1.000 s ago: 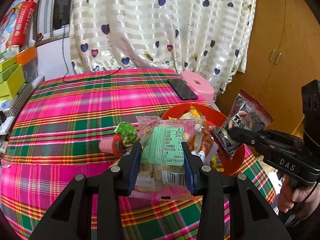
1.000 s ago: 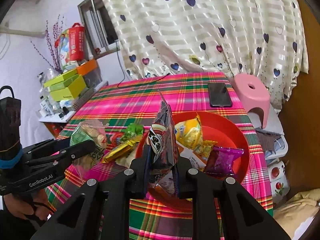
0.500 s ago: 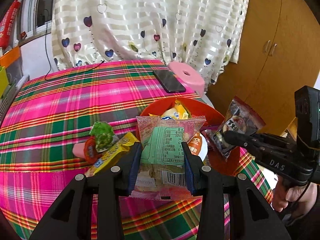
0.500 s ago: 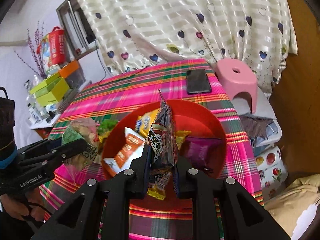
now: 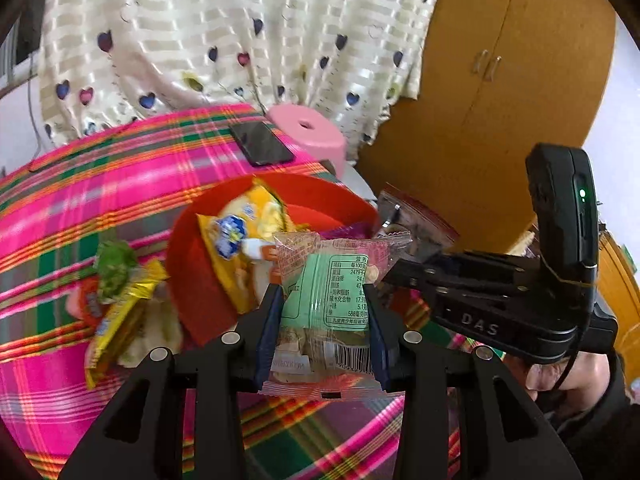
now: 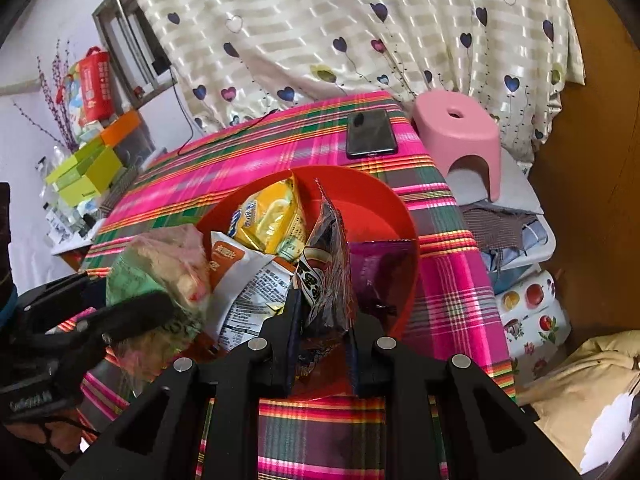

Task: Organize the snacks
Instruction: 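Lower both tools into the red basket and open them to release the bags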

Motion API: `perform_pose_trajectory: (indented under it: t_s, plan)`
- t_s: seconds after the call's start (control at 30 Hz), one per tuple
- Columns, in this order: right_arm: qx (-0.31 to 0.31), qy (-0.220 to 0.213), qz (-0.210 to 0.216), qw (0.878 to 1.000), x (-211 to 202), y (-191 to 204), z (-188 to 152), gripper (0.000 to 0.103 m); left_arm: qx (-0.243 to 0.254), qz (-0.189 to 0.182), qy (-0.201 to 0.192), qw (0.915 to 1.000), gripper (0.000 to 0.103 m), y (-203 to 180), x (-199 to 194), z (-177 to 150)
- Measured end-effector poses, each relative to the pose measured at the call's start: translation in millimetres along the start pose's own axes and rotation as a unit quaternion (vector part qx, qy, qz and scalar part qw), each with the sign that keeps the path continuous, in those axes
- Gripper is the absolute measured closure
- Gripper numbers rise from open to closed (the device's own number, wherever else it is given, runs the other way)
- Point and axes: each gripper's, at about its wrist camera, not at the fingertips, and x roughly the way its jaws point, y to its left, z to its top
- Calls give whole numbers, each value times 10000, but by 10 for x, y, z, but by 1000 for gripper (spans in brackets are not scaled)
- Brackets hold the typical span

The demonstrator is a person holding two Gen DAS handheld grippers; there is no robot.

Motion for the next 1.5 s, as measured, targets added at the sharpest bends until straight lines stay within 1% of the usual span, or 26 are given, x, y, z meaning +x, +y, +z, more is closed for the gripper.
perform_pose_trajectory:
  t_s: [0.1, 0.2, 0.27, 0.43, 0.57, 0.67, 0.73, 0.8, 0.9, 1.0, 1.1, 1.17, 1.3, 1.33, 1.4, 1.5]
  plan:
    - [18, 33, -38, 10000, 42, -22, 1, 86, 73, -66, 61, 9999, 63, -29, 62, -11]
    - [38, 120, -71, 9999, 126, -47, 13, 86, 14, -76, 136, 9999, 63, 8, 156, -7]
    - [38, 138, -75, 9999, 182, -53, 37, 86, 56, -9, 105, 9999, 63, 6, 173, 24]
    - [-61, 15, -99, 9999, 230, -25, 152, 86, 51, 26, 37, 10000, 63, 35, 232, 118]
    - [-22, 7, -39, 10000, 239, -68, 191, 85, -6, 15, -32, 10000, 63, 82, 236, 160]
    - [-63, 18, 2, 10000, 197, -72, 170, 82, -22, 10, -73, 10000, 63, 81, 214, 162]
    - [-66, -14, -39, 10000, 144, -83, 151, 73, -39, -23, -44, 10000, 63, 80, 221, 157]
    - [-52, -79, -48, 9999, 89, -92, 140, 71, -22, -37, -4, 10000, 63, 61, 233, 151]
    - [39, -235, -21, 9997, -15, -121, 133, 71, -3, -118, 8, 9999, 63, 25, 236, 145]
    - [118, -380, 1, 9992, -105, -160, 135, 71, 53, -114, 31, 9999, 63, -11, 273, 147]
    - [154, -411, -42, 9990, -155, -187, 132, 71, 74, -123, 85, 9999, 63, -31, 335, 159]
    - [159, -447, -65, 9989, -197, -188, 120, 72, 126, -88, 9, 9999, 63, -28, 367, 182]
    - [106, -510, -26, 9986, -275, -156, 80, 82, 117, -29, -118, 9999, 61, 5, 404, 251]
    - [51, -503, 10, 9987, -291, -130, 64, 84, 80, -48, -119, 9999, 61, 11, 385, 257]
    - [-25, -482, 46, 9988, -307, -82, 39, 85, 28, -101, -242, 9997, 61, 33, 279, 250]
    - [-106, -463, 149, 9988, -340, -10, -9, 86, -78, -58, -366, 9993, 61, 105, 118, 242]
